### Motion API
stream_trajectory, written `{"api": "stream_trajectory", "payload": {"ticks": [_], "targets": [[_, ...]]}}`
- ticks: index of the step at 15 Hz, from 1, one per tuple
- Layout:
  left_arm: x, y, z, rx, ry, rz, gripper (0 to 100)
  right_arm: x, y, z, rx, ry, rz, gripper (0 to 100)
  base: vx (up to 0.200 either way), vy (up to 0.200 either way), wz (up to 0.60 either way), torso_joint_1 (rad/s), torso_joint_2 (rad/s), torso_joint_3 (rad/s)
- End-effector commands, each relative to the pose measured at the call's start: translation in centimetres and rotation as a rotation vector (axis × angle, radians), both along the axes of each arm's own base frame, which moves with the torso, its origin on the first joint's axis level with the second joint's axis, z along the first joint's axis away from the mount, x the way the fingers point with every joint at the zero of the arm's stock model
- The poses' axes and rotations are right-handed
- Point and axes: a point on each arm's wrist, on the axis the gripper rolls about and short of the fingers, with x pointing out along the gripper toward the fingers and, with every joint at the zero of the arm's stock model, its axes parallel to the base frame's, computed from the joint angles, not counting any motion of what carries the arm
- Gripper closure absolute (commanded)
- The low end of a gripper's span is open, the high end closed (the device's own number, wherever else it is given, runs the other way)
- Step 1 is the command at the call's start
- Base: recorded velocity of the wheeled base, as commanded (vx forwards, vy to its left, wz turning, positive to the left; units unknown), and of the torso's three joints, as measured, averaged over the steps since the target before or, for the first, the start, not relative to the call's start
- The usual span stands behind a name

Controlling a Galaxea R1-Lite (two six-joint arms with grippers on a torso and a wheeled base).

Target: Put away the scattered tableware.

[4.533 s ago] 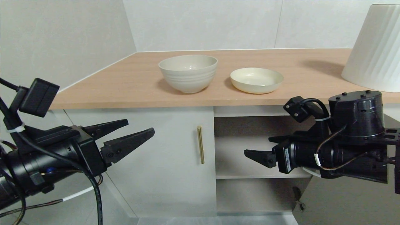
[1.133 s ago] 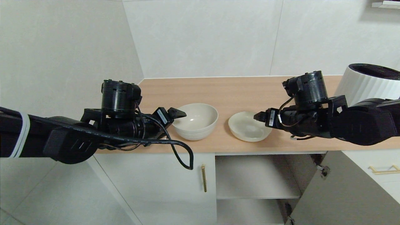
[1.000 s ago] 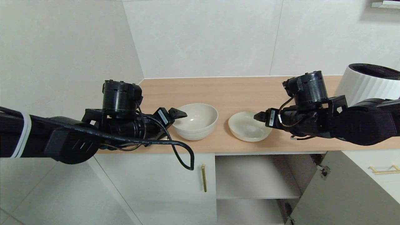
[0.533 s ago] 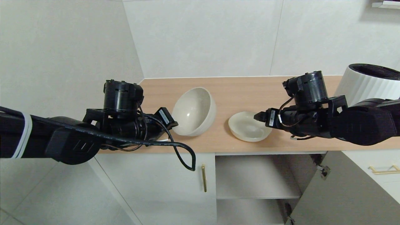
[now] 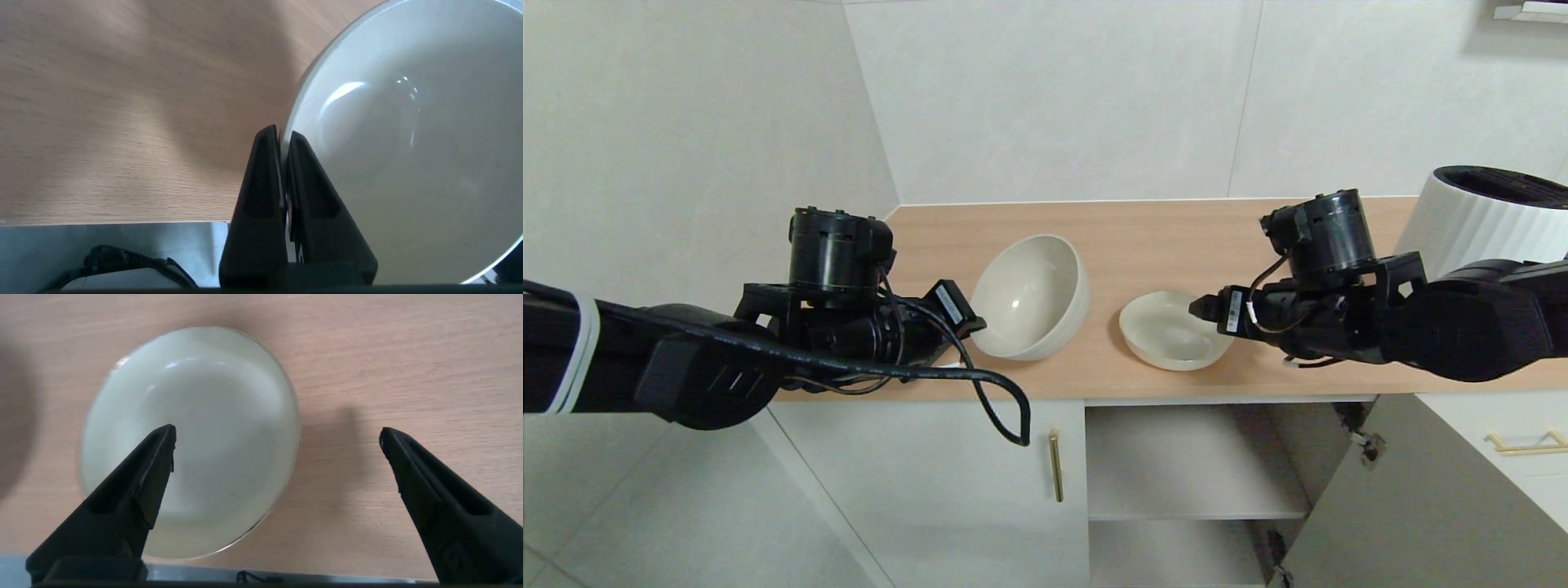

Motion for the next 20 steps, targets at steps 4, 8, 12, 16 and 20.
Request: {"api": "stream_trajectory", "payload": {"ticks": [4, 8, 12, 16, 20], "targets": [[0.0, 0.0, 0.1, -0.001, -0.002, 0.000, 100, 1.1, 0.6, -2.0, -0.037, 0.041, -0.011, 0, 0.000, 0.000, 0.00, 0.000, 0.00, 0.000], [0.0, 0.0, 0.1, 0.000, -0.003, 0.000, 100, 1.1, 0.6, -2.1, -0.040, 0.043, -0.012, 0, 0.000, 0.000, 0.00, 0.000, 0.00, 0.000], [0.0, 0.0, 0.0, 0.001, -0.001, 0.000, 100, 1.2, 0.6, -2.3, -0.040, 0.048, -0.011, 100, 0.000, 0.000, 0.00, 0.000, 0.00, 0.000], [0.0, 0.0, 0.1, 0.000, -0.003, 0.000, 100, 1.2, 0.7, -2.3, -0.041, 0.049, -0.010, 100, 0.000, 0.000, 0.00, 0.000, 0.00, 0.000], [-0.1, 0.0, 0.1, -0.001, -0.004, -0.002, 100, 1.0, 0.6, -1.9, -0.035, 0.040, -0.011, 100, 0.000, 0.000, 0.00, 0.000, 0.00, 0.000]]}}
